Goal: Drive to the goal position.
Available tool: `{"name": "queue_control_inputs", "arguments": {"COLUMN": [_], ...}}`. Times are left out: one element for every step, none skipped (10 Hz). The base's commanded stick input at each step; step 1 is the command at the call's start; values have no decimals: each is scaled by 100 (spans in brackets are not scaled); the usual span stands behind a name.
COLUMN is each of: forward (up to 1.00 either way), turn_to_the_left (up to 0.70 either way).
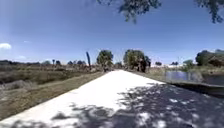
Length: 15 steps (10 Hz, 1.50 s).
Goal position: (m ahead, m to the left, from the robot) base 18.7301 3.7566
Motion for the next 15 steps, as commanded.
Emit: {"name": "queue_control_inputs", "arguments": {"forward": [0,0,0,0,0,49,99,100,100,100,100,100,100,100,100], "turn_to_the_left": [0,0,0,0,0,0,0,0,0,0,0,0,0,0,0]}}
